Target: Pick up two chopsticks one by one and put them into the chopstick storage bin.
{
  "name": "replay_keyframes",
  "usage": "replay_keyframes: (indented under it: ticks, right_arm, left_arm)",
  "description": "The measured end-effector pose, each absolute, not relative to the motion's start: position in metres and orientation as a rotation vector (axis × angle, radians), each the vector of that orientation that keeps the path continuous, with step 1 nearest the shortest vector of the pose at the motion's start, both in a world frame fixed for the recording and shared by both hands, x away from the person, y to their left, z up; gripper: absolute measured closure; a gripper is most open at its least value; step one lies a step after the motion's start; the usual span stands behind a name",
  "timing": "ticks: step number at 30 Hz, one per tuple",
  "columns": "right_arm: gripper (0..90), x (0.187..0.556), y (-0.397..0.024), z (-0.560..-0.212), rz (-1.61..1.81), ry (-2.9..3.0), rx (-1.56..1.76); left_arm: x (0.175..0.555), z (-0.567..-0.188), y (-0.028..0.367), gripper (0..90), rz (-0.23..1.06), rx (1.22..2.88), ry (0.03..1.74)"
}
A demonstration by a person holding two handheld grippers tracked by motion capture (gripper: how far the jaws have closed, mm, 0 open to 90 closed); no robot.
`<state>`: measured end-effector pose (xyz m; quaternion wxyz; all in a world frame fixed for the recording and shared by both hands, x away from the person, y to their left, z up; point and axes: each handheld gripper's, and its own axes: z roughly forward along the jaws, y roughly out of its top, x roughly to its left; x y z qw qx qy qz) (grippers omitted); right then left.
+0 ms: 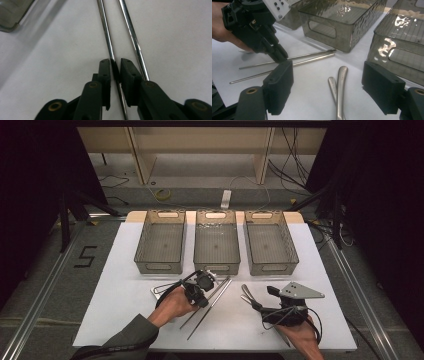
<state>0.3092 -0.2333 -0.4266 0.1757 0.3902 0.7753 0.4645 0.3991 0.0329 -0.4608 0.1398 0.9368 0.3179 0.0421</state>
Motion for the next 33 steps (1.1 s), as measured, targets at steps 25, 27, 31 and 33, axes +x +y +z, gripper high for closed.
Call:
replay_keyframes:
  ticks: [25, 27, 31, 33]
  right_arm:
    - [27.1, 0.3095, -0.2324, -0.4277, 1.303, 2.220, 1.103]
    - [27.3, 0.3096, -0.2327, -0.4276, 1.307, 2.215, 1.104]
    - [27.4, 0.3096, -0.2331, -0.4274, 1.310, 2.219, 1.105]
    - [27.4, 0.3095, -0.2329, -0.4274, 1.312, 2.219, 1.102]
  left_arm:
    - [0.4033, -0.4590, 0.0399, 85.8, 0.074, 2.727, 0.897]
    - [0.4032, -0.4587, 0.0403, 85.8, 0.072, 2.726, 0.891]
    - [0.4033, -0.4550, 0.0419, 85.8, 0.058, 2.698, 0.886]
    - [0.4022, -0.4521, 0.0421, 85.8, 0.051, 2.691, 0.876]
